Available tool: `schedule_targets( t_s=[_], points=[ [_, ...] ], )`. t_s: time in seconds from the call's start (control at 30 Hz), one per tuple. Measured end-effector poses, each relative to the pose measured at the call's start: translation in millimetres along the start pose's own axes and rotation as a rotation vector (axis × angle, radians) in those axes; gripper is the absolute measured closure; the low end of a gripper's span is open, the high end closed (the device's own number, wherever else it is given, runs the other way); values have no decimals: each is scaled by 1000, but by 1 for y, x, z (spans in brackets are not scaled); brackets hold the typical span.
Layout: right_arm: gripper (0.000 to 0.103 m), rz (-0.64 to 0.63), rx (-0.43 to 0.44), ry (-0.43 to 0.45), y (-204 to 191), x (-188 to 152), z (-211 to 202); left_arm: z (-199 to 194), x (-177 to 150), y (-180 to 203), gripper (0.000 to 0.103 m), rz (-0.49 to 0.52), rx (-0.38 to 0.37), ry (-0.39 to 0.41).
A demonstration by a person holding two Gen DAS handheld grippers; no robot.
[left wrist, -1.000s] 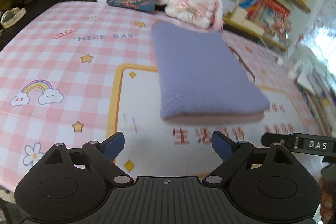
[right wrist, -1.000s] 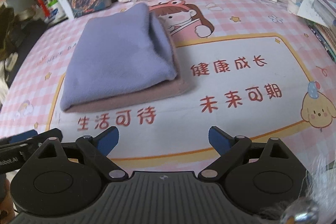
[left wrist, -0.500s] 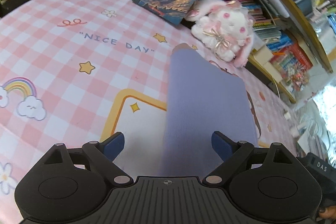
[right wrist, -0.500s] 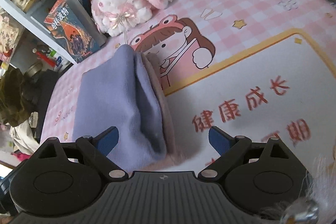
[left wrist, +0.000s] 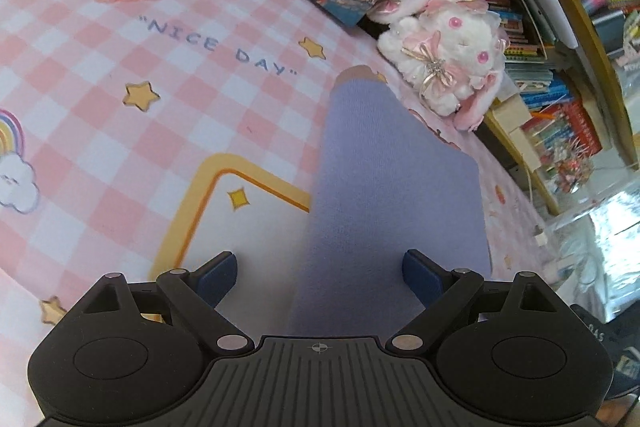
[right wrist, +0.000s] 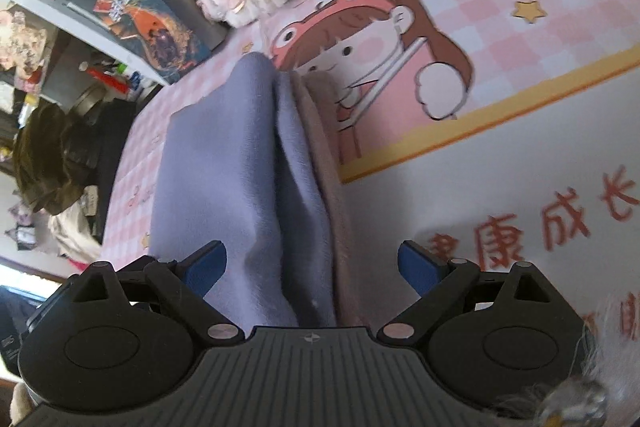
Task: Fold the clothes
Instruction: 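Grasp the folded sweater edge with the left gripper while the right gripper grasps it too, then lift the sweater edge with both grippers and fold it over the rest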
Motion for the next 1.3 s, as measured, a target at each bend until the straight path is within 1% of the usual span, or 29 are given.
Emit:
schedule_targets(
  t_s=[0.07,0.1,0.13,0.17,0.2,0.23,0.27,0.3,0.33,0.37,0.4,0.47,0.5,0.53,0.6,0.67,0.77,0.8,0.83,0.9,0.93,1.0,1.03,1.07,1.1,1.13,1.17,1.23,1.3],
  points=[
    [12,-13,32,-28,-3,2,7,3,0,3,12,-10,-14,1],
    [15,-17,52,-45,-5,2,10,4,0,6,13,-13,-20,-2],
    [22,-20,74,-65,-7,2,14,6,0,9,20,-15,-26,-5],
    [22,-27,86,-80,-9,2,18,9,-1,13,31,-21,-46,-18],
    [28,-42,83,-90,-12,3,20,10,-2,15,32,-28,-50,-22],
    [37,-57,78,-102,-13,3,23,12,-3,18,34,-36,-53,-25],
    [43,-71,71,-109,-14,4,25,12,-4,21,36,-19,-35,-18],
    [56,-83,62,-111,-15,5,26,9,-4,25,39,6,-20,-3],
    [64,-107,60,-103,-18,6,25,5,-4,29,45,31,-6,12],
    [65,-145,67,-87,-23,6,21,2,-4,33,49,56,8,28],
    [68,-182,74,-70,-28,6,18,-1,-3,37,50,81,22,43],
    [70,-283,73,-54,-41,5,13,-8,-4,48,51,153,60,90],
    [70,-338,69,-48,-48,5,11,-7,-3,48,50,161,66,89],
    [70,-366,67,-50,-50,5,11,-5,-3,49,50,166,71,86],
    [70,-309,68,-72,-39,9,15,2,-1,41,46,117,55,38],
    [67,-240,71,-89,-26,12,20,6,1,34,41,64,30,1],
    [59,-173,79,-102,-15,13,22,11,2,28,39,29,-3,-31],
    [54,-154,80,-107,-12,13,23,15,2,26,38,6,-19,-50],
    [52,-134,80,-111,-9,13,24,17,1,25,36,-14,-30,-57],
    [52,-110,93,-110,-6,13,25,17,1,27,33,-25,-41,-57],
    [50,-105,100,-111,-7,13,27,17,0,30,30,-12,-40,-56],
    [50,-111,110,-116,-10,13,31,18,-1,35,28,15,-30,-56],
    [54,-118,113,-122,-11,14,33,18,-2,38,28,29,-20,-56],
    [58,-122,117,-128,-11,14,35,17,-2,39,28,36,-11,-57],
    [62,-123,122,-131,-12,14,37,17,-2,41,31,45,1,-55],
    [66,-126,128,-127,-13,15,36,16,-3,42,39,58,22,-50],
    [67,-135,134,-123,-14,15,34,13,-4,43,44,67,23,-38],
    [70,-177,134,-110,-20,14,29,6,-7,47,51,86,24,-13],
    [70,-216,130,-96,-26,13,22,-1,-9,52,54,107,19,12]
  ],
)
Point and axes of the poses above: each gripper's, at about its wrist camera, not at the fingertips, and z roughly the way its jaws point, y to its right, x to its top, the point moved 5 cm from there along z, roughly the way its jaws point, and after that the axes turned 13 degrees about x, right-handed, at the moved point
